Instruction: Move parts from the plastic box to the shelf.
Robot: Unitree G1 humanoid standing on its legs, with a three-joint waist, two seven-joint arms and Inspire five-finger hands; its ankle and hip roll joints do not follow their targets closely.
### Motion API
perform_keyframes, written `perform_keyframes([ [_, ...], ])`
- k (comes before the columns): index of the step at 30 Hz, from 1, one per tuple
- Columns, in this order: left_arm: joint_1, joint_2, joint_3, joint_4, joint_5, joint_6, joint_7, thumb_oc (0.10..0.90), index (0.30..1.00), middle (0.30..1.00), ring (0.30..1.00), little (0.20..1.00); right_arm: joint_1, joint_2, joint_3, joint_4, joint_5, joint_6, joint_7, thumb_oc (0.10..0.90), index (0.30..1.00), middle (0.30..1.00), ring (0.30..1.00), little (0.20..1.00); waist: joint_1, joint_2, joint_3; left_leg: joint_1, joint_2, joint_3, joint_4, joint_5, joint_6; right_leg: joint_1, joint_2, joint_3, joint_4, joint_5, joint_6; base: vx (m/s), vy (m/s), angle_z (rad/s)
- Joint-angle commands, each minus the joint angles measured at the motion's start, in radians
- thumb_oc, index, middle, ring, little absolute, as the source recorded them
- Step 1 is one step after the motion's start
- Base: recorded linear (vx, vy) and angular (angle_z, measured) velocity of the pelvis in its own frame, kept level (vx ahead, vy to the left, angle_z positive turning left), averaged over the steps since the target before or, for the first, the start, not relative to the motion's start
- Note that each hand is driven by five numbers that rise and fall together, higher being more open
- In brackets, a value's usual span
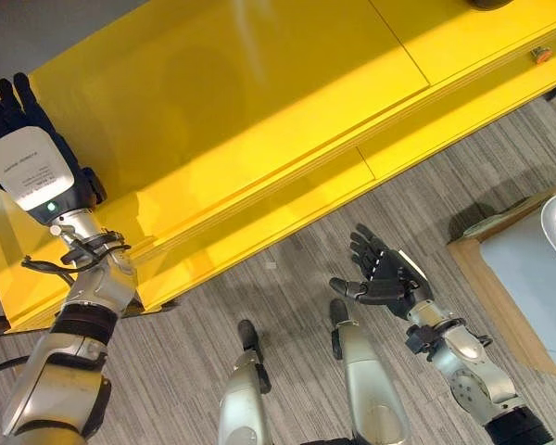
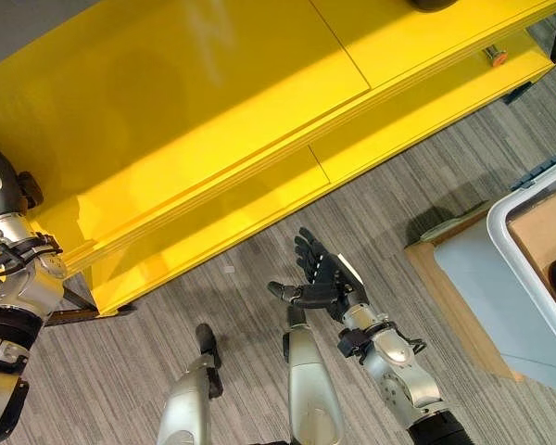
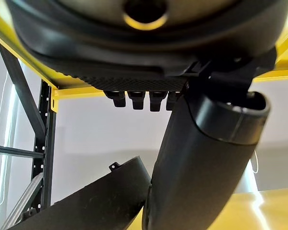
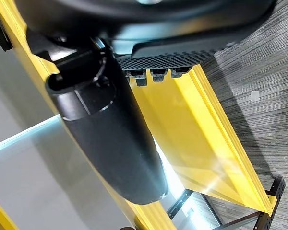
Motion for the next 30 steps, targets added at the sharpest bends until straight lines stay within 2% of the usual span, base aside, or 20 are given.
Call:
perform_keyframes([
  [1, -0.010, 0.140, 0.038, -0.086, 0.061, -0.011, 0.053, 0.900, 1.000, 1.000, 1.000, 1.000, 0.007, 0.040, 0.010, -0.107, 0.028, -0.085, 0.026, 0.900, 1.000, 1.000, 1.000, 1.000, -0.014, -0.039, -0.070, -0.058, -0.055, 0.057, 0.045, -0.024, 0.059, 0.109, -0.001, -0.076, -0.082, -0.046, -0.017, 0.00, 0.000, 0.00],
  [3, 0.009, 0.136, 0.050, -0.099, 0.072, -0.016, 0.045, 0.900, 1.000, 1.000, 1.000, 1.000, 0.009, 0.042, 0.007, -0.108, 0.029, -0.088, 0.027, 0.900, 1.000, 1.000, 1.000, 1.000, -0.010, -0.040, -0.069, -0.056, -0.057, 0.055, 0.043, -0.023, 0.059, 0.111, -0.001, -0.077, -0.085, -0.046, -0.017, 0.00, 0.000, 0.00],
  [20, 0.083, 0.117, 0.066, -0.138, 0.096, 0.075, -0.023, 0.900, 1.000, 1.000, 1.000, 1.000, -0.002, 0.047, -0.001, -0.106, 0.022, -0.086, 0.033, 0.900, 1.000, 1.000, 1.000, 1.000, 0.005, -0.034, -0.057, -0.071, -0.065, 0.049, 0.045, -0.019, 0.060, 0.102, -0.005, -0.087, -0.078, -0.049, -0.018, 0.00, 0.002, 0.00],
  [24, 0.077, 0.117, 0.064, -0.120, 0.099, 0.098, -0.003, 0.900, 1.000, 1.000, 1.000, 1.000, -0.013, 0.045, 0.006, -0.115, 0.028, -0.091, 0.037, 0.900, 1.000, 1.000, 1.000, 1.000, 0.008, -0.035, -0.050, -0.073, -0.068, 0.047, 0.038, -0.016, 0.059, 0.099, -0.005, -0.087, -0.077, -0.051, -0.017, -0.01, 0.017, 0.01],
  [30, 0.060, 0.115, 0.058, -0.118, 0.102, 0.096, 0.071, 0.900, 1.000, 1.000, 1.000, 1.000, -0.013, 0.047, 0.010, -0.111, 0.034, -0.090, 0.045, 0.900, 1.000, 1.000, 1.000, 1.000, 0.016, -0.034, -0.055, -0.071, -0.075, 0.044, 0.032, -0.015, 0.061, 0.108, -0.014, -0.100, -0.077, -0.057, -0.015, 0.00, 0.018, 0.03],
])
